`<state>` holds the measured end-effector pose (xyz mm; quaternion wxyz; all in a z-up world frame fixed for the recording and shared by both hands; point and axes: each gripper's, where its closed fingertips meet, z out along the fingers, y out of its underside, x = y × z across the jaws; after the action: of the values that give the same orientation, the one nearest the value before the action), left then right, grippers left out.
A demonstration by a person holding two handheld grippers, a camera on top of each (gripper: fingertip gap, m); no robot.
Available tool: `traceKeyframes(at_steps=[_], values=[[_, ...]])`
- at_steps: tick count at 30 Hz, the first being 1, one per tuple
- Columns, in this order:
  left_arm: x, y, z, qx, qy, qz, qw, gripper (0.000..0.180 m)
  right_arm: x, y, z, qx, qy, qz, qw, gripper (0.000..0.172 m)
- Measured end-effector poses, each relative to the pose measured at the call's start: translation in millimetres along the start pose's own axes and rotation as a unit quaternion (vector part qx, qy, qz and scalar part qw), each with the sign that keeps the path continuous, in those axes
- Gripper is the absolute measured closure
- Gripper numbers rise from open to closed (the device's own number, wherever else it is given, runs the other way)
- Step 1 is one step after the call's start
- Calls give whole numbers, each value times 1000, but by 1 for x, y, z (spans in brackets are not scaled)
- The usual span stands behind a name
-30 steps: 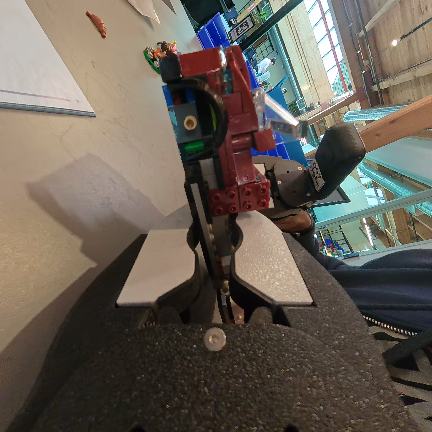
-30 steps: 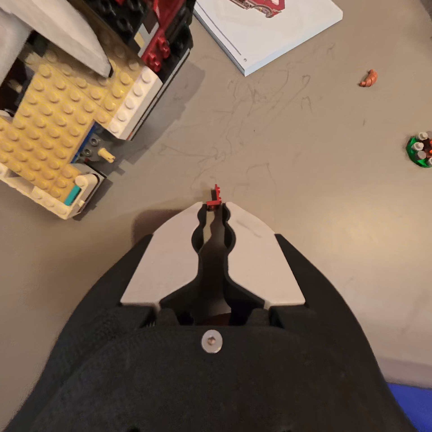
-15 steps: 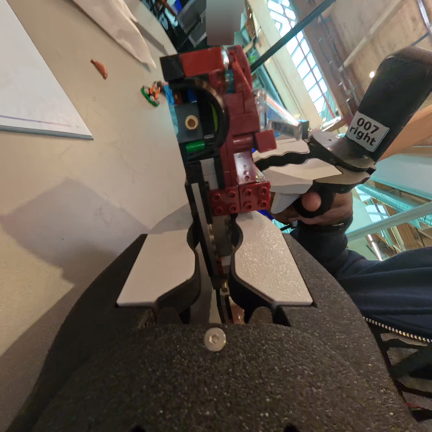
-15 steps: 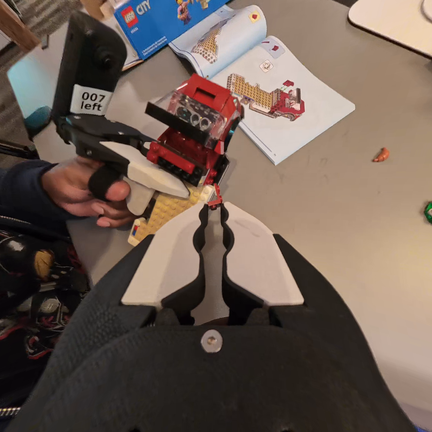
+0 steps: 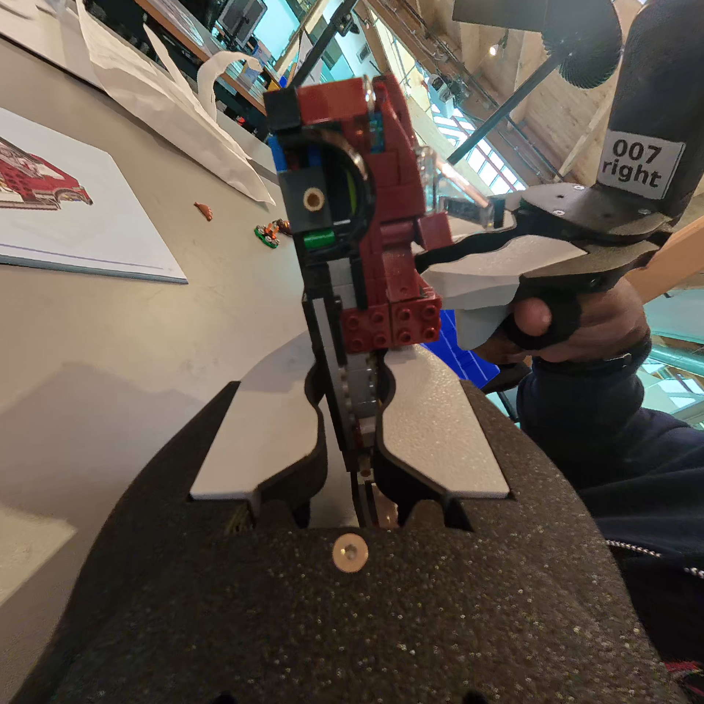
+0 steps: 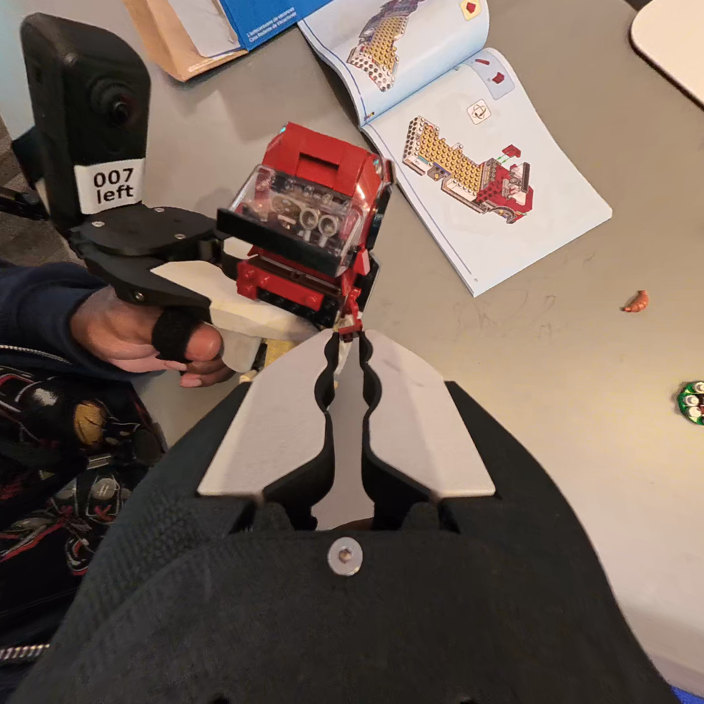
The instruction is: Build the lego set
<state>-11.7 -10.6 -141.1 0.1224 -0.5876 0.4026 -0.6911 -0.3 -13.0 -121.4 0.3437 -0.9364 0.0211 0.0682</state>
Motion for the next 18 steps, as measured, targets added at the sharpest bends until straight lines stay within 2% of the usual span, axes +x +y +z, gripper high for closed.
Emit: traceKeyframes(at_steps=[9,18], values=[[1,-1,-3,9,-7,13,1000,157,-6,-3,0,5,-5,5,1000,162],[2,-2,-4,11,0,8,1000,157,-9,-6,-5,29,-51,27,998,162]])
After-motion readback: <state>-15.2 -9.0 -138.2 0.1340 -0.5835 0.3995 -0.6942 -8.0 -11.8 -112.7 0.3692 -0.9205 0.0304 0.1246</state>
